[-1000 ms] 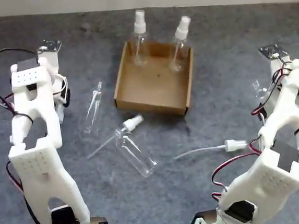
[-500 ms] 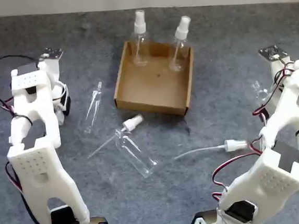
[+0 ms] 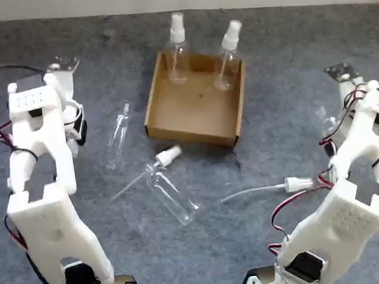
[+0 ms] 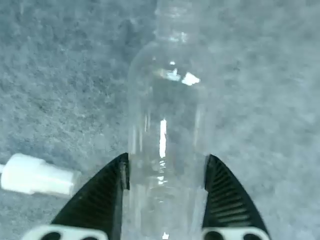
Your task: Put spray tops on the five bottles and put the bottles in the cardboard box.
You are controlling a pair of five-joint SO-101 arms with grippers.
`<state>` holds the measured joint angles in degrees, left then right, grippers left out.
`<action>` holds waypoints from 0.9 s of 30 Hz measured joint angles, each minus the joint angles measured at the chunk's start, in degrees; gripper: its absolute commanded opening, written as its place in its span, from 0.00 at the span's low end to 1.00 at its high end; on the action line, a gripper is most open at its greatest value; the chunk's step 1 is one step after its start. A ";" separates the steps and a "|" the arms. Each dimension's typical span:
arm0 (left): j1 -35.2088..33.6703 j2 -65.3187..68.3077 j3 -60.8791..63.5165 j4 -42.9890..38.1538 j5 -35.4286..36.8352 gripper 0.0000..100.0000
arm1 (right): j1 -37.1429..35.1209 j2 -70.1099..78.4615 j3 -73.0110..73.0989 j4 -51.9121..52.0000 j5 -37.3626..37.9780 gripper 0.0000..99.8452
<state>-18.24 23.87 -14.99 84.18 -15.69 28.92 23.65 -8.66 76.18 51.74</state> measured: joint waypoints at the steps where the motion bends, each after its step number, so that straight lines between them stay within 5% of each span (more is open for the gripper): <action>1: 0.53 -2.81 1.41 0.44 0.00 0.00 | -0.35 0.97 0.00 -0.09 0.00 0.08; 6: 4.31 -18.64 12.92 0.79 0.00 0.00 | -0.53 3.25 -1.58 -0.35 -0.18 0.11; 13: 11.69 -36.48 28.13 -3.52 4.40 0.00 | -1.05 3.78 -1.93 -0.53 -0.26 0.33; 20: 19.96 -44.48 36.75 -7.03 8.53 0.00 | -1.76 5.19 -4.75 0.09 -4.75 0.33; 27: 20.40 -44.84 40.00 -9.23 8.79 0.00 | -6.59 5.10 -15.38 8.09 -6.33 0.33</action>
<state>2.15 -20.97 25.01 74.95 -6.90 22.33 28.75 -24.04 84.26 45.41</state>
